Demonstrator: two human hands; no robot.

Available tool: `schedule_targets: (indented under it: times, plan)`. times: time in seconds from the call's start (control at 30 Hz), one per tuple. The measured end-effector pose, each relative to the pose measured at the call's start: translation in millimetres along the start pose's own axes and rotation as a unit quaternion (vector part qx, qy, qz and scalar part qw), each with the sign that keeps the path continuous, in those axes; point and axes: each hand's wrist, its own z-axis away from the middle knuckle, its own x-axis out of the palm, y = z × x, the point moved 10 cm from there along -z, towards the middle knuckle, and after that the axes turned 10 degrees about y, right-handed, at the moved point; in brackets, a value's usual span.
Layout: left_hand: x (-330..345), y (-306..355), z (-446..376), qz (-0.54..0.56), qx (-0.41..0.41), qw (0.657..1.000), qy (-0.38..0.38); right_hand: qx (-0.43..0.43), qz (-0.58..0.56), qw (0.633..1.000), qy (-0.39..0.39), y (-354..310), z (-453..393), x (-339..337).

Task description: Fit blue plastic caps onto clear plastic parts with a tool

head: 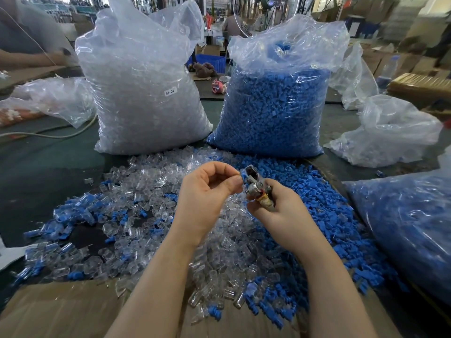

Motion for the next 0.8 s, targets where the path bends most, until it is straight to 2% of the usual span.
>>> schedule_targets:
  times: [0.5, 0.8]
  plan:
    - [0.2, -1.4, 0.4, 0.000, 0.011, 1.000, -0.006, 0.009, 0.008, 1.000, 0.005, -2.1, 2.8, 0.9]
    - [2.1, -3.1, 2.4, 0.006, 0.014, 1.000, -0.002, -0.014, 0.058, 0.998, 0.025, 0.9, -0.1, 0.6]
